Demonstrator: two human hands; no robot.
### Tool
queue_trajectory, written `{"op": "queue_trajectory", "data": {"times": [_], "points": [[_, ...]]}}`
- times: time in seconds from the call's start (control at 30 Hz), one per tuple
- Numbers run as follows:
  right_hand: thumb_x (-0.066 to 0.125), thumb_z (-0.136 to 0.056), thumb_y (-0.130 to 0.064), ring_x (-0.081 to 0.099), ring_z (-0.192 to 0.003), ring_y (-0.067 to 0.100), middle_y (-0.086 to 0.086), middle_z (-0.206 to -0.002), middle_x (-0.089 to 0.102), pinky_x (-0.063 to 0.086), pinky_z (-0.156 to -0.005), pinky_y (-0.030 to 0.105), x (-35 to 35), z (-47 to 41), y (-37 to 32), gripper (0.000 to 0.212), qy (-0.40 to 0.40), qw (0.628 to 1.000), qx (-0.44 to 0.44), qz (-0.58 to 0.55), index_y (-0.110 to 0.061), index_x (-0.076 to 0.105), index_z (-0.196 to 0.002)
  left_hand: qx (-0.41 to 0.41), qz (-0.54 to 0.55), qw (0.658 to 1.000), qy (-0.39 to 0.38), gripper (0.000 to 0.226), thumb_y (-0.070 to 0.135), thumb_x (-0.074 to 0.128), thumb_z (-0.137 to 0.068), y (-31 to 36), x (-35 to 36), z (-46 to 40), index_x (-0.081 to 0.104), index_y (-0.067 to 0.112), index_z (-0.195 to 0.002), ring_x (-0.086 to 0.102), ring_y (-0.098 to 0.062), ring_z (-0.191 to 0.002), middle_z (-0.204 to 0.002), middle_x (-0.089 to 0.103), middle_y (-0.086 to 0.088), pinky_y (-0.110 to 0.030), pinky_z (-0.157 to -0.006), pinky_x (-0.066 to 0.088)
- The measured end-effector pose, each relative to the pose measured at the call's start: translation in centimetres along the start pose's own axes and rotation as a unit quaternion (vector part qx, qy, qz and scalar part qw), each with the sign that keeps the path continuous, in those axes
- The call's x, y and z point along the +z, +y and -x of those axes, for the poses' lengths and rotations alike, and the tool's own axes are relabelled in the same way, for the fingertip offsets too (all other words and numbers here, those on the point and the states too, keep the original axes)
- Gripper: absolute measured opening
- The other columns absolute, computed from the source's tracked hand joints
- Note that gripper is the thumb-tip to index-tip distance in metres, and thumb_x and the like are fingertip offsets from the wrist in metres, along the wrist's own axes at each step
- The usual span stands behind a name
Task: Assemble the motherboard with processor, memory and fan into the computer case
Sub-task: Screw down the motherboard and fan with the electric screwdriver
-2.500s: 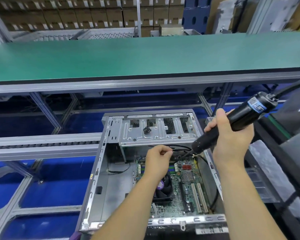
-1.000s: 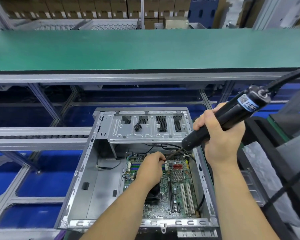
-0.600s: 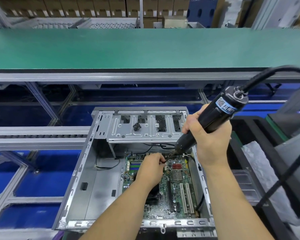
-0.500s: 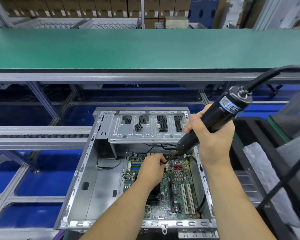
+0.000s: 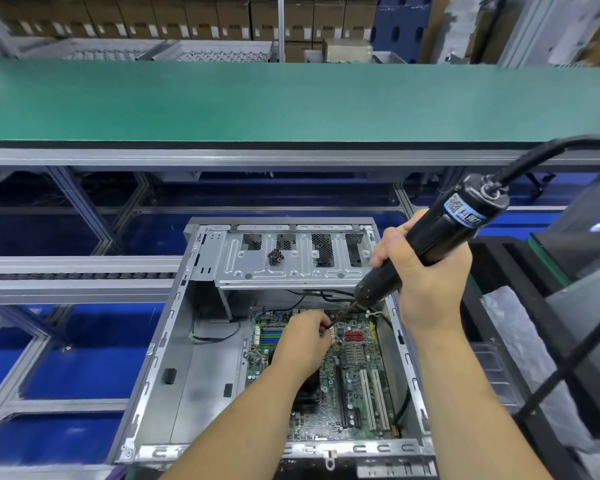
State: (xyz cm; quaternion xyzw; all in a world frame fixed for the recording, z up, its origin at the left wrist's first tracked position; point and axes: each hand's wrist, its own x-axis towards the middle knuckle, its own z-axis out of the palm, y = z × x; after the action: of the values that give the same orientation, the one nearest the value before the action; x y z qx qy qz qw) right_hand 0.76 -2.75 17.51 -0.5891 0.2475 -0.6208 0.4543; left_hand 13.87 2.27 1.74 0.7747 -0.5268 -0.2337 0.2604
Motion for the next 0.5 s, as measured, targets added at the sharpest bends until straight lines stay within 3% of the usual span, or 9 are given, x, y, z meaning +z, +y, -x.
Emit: {"op": "queue_trajectory", "data": {"times": [0.27, 0.5], "points": [[0.075, -0.079, -0.03, 0.059, -0.057, 0.032, -0.002, -0.059, 0.061, 0.055, -0.068, 0.055, 0.17, 0.03, -0.01, 0.013, -0.004, 1.0, 0.001, -0.002, -0.028, 0.066, -0.07, 0.018, -0.023, 1.0, -0.002, 0.01, 0.017, 0.057, -0.094, 0.15, -0.16, 0.02, 0.067, 0.019, -0.095, 0.06, -0.014, -0.072, -0.085, 0.064, 0.003, -0.035, -0.068, 0.053], [0.075, -0.081, -0.029, 0.059, -0.057, 0.035, 0.001, -0.059, 0.062, 0.055, -0.068, 0.055, 0.11, -0.08, -0.03, 0.011, -0.001, 1.0, -0.01, -0.006, -0.028, 0.067, -0.072, -0.006, 0.037, 0.999, 0.018, 0.013, 0.011, 0.061, -0.091, -0.18, -0.18, -0.14, 0.068, 0.021, -0.097, 0.052, -0.004, -0.065, -0.083, 0.061, 0.008, -0.014, -0.061, 0.04]]}}
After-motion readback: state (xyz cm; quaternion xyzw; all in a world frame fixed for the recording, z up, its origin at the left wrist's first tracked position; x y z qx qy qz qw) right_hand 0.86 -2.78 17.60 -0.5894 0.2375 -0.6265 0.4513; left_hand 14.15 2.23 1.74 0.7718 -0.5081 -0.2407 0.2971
